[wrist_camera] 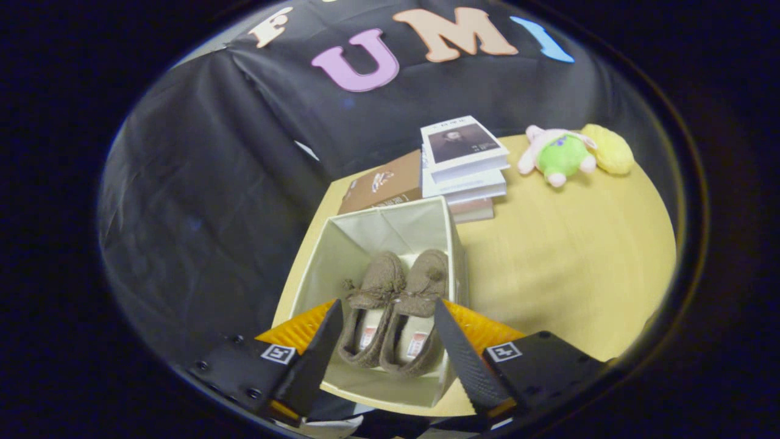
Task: Open the storage box then place both shoes into the box .Put the left shoe in first, then the right shoe, with the right side of both shoes facing outward in a uniform manner.
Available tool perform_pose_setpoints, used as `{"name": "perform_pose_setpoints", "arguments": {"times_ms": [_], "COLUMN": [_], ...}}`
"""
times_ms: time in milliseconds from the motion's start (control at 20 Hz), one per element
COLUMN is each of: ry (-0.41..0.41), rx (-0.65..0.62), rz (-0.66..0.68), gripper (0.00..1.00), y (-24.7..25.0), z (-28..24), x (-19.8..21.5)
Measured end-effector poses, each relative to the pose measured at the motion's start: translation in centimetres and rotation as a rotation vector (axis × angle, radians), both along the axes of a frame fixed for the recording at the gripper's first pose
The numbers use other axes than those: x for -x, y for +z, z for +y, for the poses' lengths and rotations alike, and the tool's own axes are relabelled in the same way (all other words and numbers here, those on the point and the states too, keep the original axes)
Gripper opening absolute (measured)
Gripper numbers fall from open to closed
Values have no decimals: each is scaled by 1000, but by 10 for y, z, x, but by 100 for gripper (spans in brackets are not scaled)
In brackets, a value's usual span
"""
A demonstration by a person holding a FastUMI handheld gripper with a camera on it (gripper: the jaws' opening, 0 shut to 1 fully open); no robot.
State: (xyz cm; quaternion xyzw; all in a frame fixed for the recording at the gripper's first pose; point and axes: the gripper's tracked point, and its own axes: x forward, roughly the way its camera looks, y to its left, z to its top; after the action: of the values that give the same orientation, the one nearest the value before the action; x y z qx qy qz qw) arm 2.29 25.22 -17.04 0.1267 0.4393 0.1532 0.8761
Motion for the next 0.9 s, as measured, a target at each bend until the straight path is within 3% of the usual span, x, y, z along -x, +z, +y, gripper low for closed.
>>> {"name": "perform_pose_setpoints", "arguments": {"times_ms": [50,350,900], "ry": [26,82,-107], "rx": [14,-25,97], "rz": [-25,-253,-544], "gripper": [99,99,98], "y": [4,64,144], "z": [-1,-31,-185], "x": [0,-13,-25]}}
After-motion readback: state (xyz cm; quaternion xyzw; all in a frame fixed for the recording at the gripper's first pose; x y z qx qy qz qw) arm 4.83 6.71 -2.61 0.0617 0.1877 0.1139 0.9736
